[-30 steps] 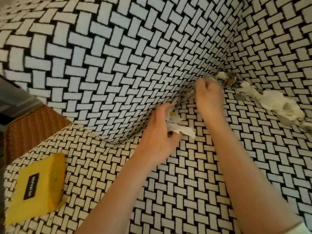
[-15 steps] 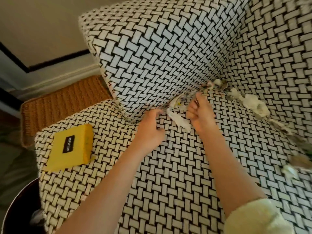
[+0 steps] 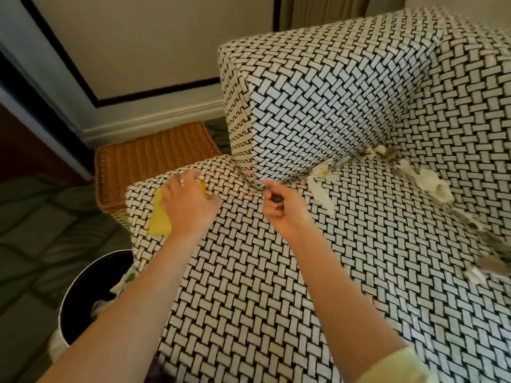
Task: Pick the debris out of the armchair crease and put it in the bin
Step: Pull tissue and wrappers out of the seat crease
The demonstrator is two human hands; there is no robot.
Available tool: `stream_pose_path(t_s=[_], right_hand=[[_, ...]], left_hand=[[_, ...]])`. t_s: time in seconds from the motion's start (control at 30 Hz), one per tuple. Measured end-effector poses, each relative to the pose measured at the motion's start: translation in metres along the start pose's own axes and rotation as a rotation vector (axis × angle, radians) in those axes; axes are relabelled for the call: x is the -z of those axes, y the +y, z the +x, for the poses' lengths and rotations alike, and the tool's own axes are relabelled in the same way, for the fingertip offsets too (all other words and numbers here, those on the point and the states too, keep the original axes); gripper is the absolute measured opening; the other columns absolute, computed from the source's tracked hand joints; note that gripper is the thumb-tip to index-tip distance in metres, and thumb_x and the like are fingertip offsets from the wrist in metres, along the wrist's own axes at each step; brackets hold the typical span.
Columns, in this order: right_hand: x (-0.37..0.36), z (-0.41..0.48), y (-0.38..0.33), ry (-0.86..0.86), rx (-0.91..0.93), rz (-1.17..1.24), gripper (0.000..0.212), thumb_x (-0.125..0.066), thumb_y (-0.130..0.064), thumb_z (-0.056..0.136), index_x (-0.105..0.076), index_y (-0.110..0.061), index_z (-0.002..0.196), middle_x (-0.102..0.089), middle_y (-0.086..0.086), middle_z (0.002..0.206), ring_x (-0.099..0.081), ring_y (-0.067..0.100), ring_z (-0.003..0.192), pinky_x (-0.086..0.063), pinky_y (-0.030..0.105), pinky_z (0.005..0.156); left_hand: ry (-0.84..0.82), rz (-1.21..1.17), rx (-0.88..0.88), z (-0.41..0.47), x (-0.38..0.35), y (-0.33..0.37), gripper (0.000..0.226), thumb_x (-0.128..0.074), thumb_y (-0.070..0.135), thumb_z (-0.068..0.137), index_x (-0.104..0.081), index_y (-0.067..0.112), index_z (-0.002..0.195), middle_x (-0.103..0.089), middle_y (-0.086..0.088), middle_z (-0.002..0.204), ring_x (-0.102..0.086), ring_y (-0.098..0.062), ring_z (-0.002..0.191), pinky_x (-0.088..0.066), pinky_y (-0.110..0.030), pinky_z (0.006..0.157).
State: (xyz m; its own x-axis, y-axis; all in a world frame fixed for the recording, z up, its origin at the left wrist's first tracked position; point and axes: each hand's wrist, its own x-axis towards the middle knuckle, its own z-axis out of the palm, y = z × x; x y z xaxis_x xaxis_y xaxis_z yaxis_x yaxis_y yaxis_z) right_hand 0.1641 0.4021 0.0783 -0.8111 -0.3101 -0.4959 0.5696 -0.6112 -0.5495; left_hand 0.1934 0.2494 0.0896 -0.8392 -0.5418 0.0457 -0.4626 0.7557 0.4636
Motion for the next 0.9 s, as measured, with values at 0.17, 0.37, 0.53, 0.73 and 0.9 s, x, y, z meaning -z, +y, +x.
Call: stream_pose_path(t_s=[0.17, 0.37, 0.53, 0.73, 0.9], right_hand=[[-0.026, 0.006, 0.035, 0.058, -0.14, -0.119, 0.022, -0.035, -0.002, 0.095, -0.056, -0.004, 0.088, -0.04, 0.003, 0.064, -0.036, 0.006, 0.042, -0.029, 0.013, 0.035], [-0.049, 0.008, 0.045, 0.054, -0.211, -0.079, 0.03, -0.038, 0.005, 0.092, -0.05, 0.009, 0.119, -0.053, 0.016, 0.097, -0.053, 0.017, 0.081, -0.053, 0.025, 0.067], [-0.063, 0.001, 0.038, -0.011, -0.159, -0.088, 0.037, -0.036, 0.006, 0.092, -0.04, 0.012, 0.129, -0.048, 0.021, 0.129, -0.054, 0.027, 0.108, -0.051, 0.033, 0.077], [-0.068, -0.004, 0.012, -0.053, -0.151, -0.219, 0.034, -0.035, -0.003, 0.093, -0.041, 0.006, 0.125, -0.046, 0.021, 0.112, -0.052, 0.026, 0.085, -0.049, 0.037, 0.076], [-0.063, -0.009, -0.01, -0.104, -0.214, -0.212, 0.026, -0.032, -0.005, 0.095, -0.043, 0.01, 0.113, -0.05, 0.021, 0.099, -0.053, 0.027, 0.088, -0.046, 0.039, 0.085]], left_hand=[[-0.247, -0.021, 0.336, 0.004, 0.01, -0.044, 0.106, -0.076, 0.053, 0.062, -0.013, 0.023, 0.142, -0.023, -0.018, 0.145, -0.022, -0.039, 0.135, -0.02, -0.055, 0.109], [-0.252, -0.183, 0.252, 0.001, 0.009, -0.048, 0.098, -0.074, 0.052, 0.064, -0.019, 0.019, 0.139, -0.034, -0.016, 0.138, -0.03, -0.035, 0.129, -0.032, -0.045, 0.105], [-0.443, -0.497, 0.247, 0.0, 0.014, -0.036, 0.099, -0.075, 0.052, 0.065, -0.014, 0.026, 0.139, -0.039, -0.008, 0.14, -0.04, -0.028, 0.125, -0.033, -0.039, 0.102], [-0.464, -0.668, 0.31, -0.007, 0.009, -0.012, 0.082, -0.063, 0.04, 0.08, -0.014, 0.021, 0.142, -0.037, -0.013, 0.14, -0.037, -0.029, 0.125, -0.031, -0.036, 0.096], [-0.394, -0.722, 0.351, -0.007, 0.0, -0.003, 0.072, -0.06, 0.041, 0.082, -0.022, 0.021, 0.14, -0.042, -0.01, 0.133, -0.041, -0.025, 0.115, -0.029, -0.033, 0.086]])
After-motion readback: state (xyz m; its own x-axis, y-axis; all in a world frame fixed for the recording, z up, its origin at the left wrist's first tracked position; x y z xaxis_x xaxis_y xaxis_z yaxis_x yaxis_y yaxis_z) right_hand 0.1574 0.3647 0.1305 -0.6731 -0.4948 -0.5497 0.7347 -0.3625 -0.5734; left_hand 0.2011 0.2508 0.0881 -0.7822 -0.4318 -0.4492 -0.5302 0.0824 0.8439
